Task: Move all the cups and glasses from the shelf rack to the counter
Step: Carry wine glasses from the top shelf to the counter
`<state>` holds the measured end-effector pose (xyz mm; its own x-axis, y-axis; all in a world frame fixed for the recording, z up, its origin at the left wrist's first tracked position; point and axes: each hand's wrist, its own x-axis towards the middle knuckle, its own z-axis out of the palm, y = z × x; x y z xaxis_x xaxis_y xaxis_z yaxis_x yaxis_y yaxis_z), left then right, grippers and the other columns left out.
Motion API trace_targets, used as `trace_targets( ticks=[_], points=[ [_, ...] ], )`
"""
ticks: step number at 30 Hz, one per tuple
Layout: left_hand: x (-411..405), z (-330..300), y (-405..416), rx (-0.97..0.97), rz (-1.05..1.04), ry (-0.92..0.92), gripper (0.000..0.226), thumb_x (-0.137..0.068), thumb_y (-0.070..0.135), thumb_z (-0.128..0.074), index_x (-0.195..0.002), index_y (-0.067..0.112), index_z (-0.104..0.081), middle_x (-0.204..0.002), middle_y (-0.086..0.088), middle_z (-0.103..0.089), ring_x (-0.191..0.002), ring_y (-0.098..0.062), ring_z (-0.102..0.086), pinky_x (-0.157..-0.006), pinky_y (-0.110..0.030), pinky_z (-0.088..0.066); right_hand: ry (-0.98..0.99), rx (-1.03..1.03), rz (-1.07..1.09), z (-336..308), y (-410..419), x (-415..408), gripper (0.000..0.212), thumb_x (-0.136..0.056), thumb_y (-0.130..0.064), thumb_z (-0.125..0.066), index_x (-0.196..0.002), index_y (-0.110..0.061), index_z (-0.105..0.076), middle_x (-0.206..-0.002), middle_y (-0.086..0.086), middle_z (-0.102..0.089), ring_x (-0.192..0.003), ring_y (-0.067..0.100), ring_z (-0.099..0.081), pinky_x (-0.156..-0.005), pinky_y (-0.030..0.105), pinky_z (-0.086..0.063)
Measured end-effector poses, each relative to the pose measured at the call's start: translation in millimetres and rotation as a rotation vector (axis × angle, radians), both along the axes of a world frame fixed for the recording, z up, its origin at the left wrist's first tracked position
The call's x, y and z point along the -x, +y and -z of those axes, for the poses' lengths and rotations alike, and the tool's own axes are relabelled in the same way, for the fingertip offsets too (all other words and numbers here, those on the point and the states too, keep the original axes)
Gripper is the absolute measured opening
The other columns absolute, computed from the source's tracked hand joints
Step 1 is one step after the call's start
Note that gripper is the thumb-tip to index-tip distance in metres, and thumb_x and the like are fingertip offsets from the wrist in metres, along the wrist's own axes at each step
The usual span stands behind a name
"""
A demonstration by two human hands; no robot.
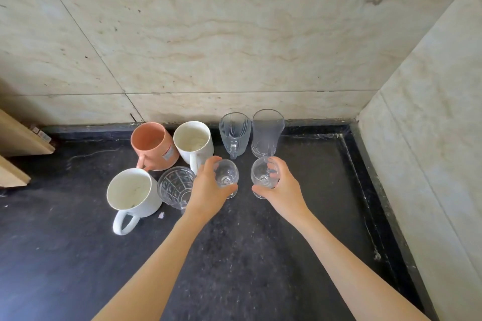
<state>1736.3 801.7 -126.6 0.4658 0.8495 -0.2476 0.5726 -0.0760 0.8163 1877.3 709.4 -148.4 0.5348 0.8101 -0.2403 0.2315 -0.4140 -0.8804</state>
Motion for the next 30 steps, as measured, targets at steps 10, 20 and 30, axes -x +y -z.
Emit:
trace_targets(
  ticks=[10,20,30],
  points=[
    [-4,5,5,-0.020,0.002,0.030,0.070,-0.076,0.016,-0.071,-0.135,0.016,-0.033,-0.138,-0.007,-0.044,-0.113,-0.018,-0.047,-0.089,-0.026,-0.037,-0.005,0.037,-0.017,7,3,4,0.068,-0.073,-0.018,-0.075,-0.129,-0.027,-0.038,-0.130,-0.008,-0.048,-0.114,0.006,-0.045,-0.094,0.021,-0.036],
    [50,-50,-29,-0.437,0.028,0.080,0.061,-0.089,0.035,-0.054,-0.140,0.017,-0.028,-0.144,-0.004,-0.037,-0.128,-0.022,-0.039,-0.097,-0.033,-0.036,-0.279,0.008,-0.060,-51,-31,17,0.065,-0.084,-0.038,-0.060,-0.140,-0.027,-0.028,-0.146,-0.007,-0.031,-0.133,0.007,-0.030,-0.099,0.021,-0.024],
    [208,-110,-59,-0.610,-0.092,0.524,0.058,-0.092,0.051,-0.027,-0.145,0.037,-0.009,-0.158,0.003,-0.005,-0.145,-0.022,0.002,-0.112,-0.054,0.006,-0.826,-0.117,-0.648,-149,-18,153,0.066,-0.088,-0.050,-0.043,-0.145,-0.026,-0.020,-0.156,-0.001,-0.017,-0.143,0.018,-0.010,-0.113,0.046,-0.013]
  ],
)
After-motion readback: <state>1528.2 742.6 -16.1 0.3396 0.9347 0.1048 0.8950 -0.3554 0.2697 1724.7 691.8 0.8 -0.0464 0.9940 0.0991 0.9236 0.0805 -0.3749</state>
